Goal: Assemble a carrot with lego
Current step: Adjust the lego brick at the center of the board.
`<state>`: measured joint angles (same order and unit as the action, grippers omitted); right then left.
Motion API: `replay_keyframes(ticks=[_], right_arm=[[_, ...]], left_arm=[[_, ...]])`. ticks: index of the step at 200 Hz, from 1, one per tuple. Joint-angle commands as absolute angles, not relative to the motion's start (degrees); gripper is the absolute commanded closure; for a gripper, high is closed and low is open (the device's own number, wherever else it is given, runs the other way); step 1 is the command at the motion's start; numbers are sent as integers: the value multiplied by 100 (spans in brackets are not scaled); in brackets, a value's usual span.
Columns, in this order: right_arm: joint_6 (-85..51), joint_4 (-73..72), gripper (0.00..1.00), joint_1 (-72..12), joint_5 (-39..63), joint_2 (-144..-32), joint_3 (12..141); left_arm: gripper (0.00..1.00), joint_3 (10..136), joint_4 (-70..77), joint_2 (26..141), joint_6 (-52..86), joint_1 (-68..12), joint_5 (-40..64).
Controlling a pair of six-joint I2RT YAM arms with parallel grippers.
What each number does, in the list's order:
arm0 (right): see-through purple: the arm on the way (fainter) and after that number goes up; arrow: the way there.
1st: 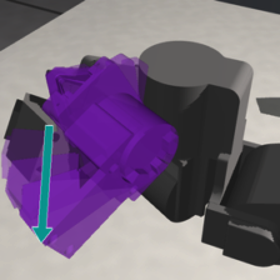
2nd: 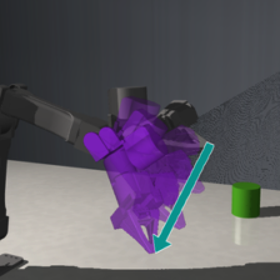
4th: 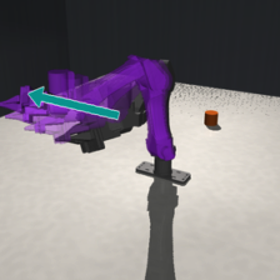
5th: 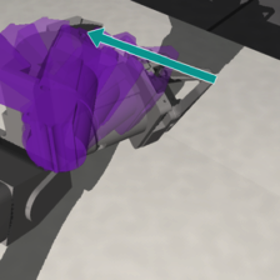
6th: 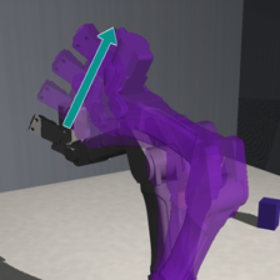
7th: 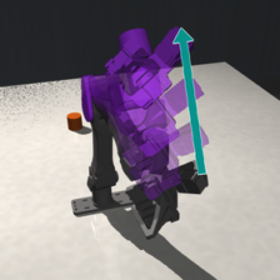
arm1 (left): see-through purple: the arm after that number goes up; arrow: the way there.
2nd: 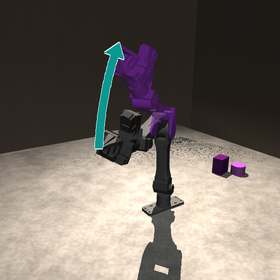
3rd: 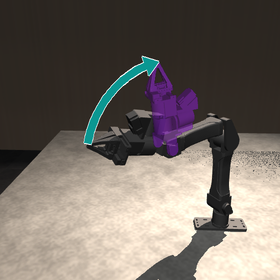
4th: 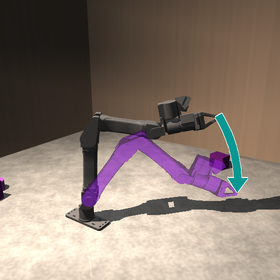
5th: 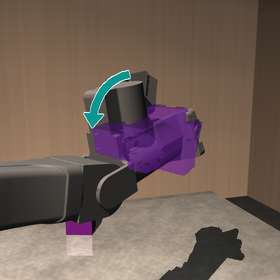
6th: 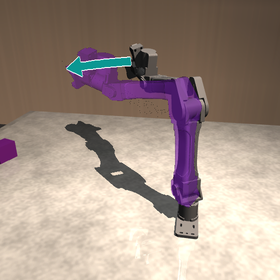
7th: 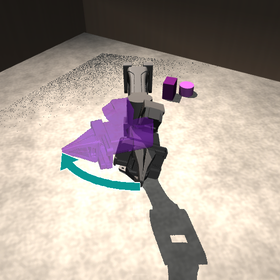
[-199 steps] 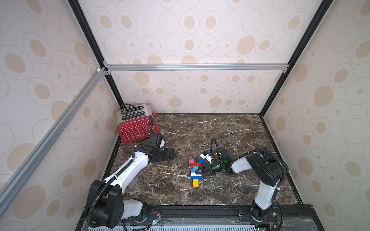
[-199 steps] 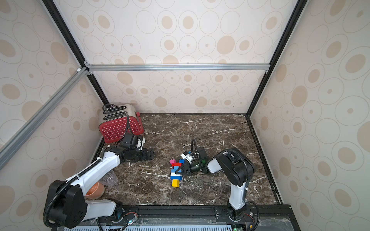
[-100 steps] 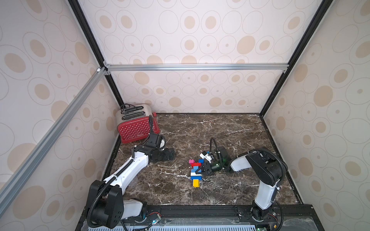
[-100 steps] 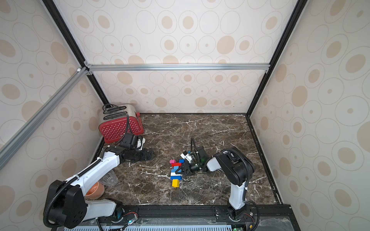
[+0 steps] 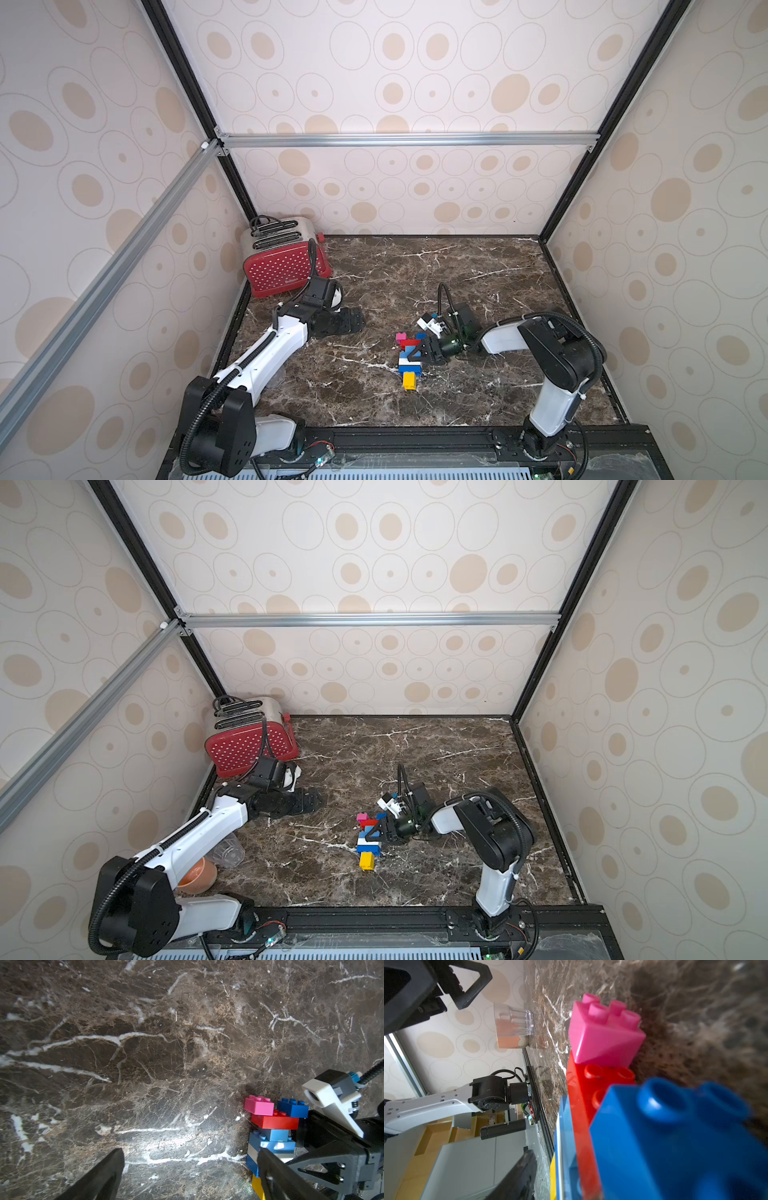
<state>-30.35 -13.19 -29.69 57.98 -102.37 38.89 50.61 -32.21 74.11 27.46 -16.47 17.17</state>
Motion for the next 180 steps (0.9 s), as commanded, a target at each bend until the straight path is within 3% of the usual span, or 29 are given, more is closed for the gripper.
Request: replay_keyframes(ticks=[1, 19, 33, 58, 64, 100, 129, 180], right_arm=[[-2418, 156, 30, -2917, 5135, -9999, 4007], [-2314, 822, 25, -2910, 4675, -9792, 4066], [-2247, 1308, 15, -2910, 4305, -9620, 4132], [-2191, 1780, 9, -2911, 3793, -9352, 4289], [-2176, 1918, 0, -2902, 3670, -9293, 4354], [-1993, 2550, 1, -2855, 2927, -8882, 4716], [-1901, 2368, 1, -2603, 2235, -8320, 4773], [-857, 1464, 1, -1876, 1312, -7875, 4824]], left_arm=[[1, 5141, -3339, 7300, 2663, -1603, 1604], [1, 5142, -3310, 7326, 2672, -1607, 1607], [1, 5142, -3287, 7338, 2697, -1604, 1583], [1, 5174, -3253, 7371, 2716, -1602, 1508], [1, 5197, -3258, 7389, 2716, -1602, 1467], [1, 5334, -3289, 7368, 2573, -1601, 1032], [1, 5218, -3055, 7183, 2270, -1600, 34], [1, 3784, -724, 6303, 1484, -1582, -1880]])
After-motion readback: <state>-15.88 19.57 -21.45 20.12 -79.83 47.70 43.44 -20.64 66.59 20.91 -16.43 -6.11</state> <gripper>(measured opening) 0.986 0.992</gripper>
